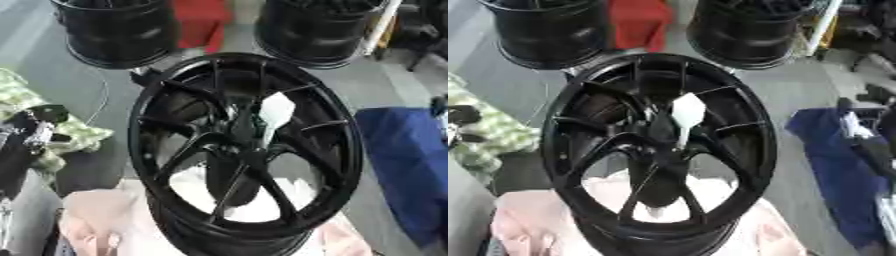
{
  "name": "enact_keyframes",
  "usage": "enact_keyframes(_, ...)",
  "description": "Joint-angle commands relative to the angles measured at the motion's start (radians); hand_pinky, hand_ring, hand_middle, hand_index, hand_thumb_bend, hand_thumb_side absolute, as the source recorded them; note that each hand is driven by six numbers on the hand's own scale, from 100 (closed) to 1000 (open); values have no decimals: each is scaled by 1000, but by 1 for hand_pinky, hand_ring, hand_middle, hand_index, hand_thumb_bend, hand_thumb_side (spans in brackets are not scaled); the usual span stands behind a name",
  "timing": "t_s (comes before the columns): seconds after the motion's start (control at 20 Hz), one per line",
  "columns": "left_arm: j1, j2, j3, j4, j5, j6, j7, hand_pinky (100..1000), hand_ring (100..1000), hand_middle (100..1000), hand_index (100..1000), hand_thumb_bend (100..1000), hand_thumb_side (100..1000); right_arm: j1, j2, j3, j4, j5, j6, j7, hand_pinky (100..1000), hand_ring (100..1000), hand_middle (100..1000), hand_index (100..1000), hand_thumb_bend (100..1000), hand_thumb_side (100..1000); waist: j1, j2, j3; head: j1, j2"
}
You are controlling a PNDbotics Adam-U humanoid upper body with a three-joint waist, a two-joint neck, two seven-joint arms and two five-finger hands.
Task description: Pull the pin out of the wheel hub.
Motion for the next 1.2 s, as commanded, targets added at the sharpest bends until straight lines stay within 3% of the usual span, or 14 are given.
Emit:
enact_keyframes(0.05,-4,20,-4,-17,-1,-1,-4,653,828,711,754,100,526,-44,-134,20,-56,8,-6,72,590,620,726,873,185,566,0,-16,3,-2,2)
enact_keyframes(0.35,-3,25,-8,-16,-2,-1,-8,655,829,712,754,100,525,-150,-278,108,-72,-26,-49,238,625,642,752,910,100,458,-6,-22,13,-4,2)
enact_keyframes(0.65,-4,29,-13,-15,-2,-1,-14,656,830,712,754,100,525,-289,-370,207,-68,-55,-94,447,686,703,796,938,100,411,-14,-26,25,-3,1)
enact_keyframes(1.2,-11,36,-20,-16,-5,-4,-25,657,831,713,754,100,527,-463,-349,340,5,-40,-132,764,731,728,874,958,100,365,-22,-13,43,1,-11)
